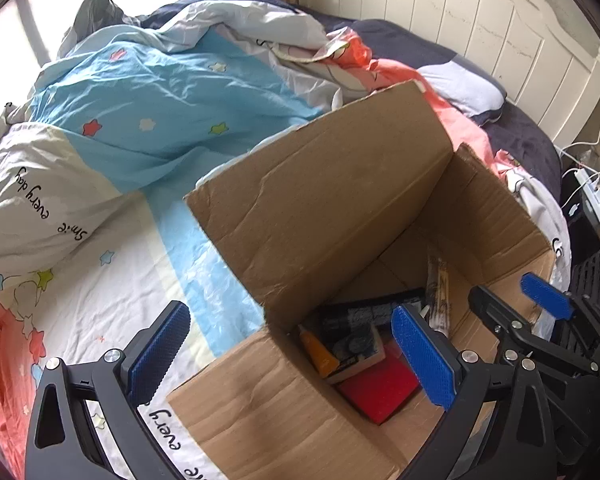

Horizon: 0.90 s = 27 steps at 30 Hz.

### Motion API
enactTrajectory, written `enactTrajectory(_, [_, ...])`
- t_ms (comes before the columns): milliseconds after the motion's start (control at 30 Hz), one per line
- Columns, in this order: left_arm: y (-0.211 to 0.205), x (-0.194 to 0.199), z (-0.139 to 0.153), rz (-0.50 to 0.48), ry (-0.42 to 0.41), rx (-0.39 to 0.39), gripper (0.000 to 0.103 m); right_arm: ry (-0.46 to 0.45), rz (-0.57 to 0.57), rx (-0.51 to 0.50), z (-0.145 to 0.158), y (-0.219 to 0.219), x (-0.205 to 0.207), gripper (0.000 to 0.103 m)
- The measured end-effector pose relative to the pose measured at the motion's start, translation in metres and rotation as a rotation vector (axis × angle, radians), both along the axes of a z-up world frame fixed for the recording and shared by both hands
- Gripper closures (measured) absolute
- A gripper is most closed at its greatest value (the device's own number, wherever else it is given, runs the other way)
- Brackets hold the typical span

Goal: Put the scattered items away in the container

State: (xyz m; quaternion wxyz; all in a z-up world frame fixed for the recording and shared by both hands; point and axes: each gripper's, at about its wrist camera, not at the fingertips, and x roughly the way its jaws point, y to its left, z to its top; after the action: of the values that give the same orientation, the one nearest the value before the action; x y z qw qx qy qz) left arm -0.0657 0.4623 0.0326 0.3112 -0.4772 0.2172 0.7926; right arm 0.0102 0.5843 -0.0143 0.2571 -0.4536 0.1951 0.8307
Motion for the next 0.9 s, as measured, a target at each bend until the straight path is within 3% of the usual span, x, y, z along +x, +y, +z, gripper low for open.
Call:
enactTrajectory(433, [-0.025,0.004,0.005,0.010,0.038,-0.032,0.000,-0.003,0.024,-0.011,0.004,-0.019,-0.003,0.035])
enactTrajectory(900, [-0.088,0.002,0.014,0.115,0.028,-0.012,0.000,-0.010,0.088,0.011,0.018,-0.061,0.000,0.035])
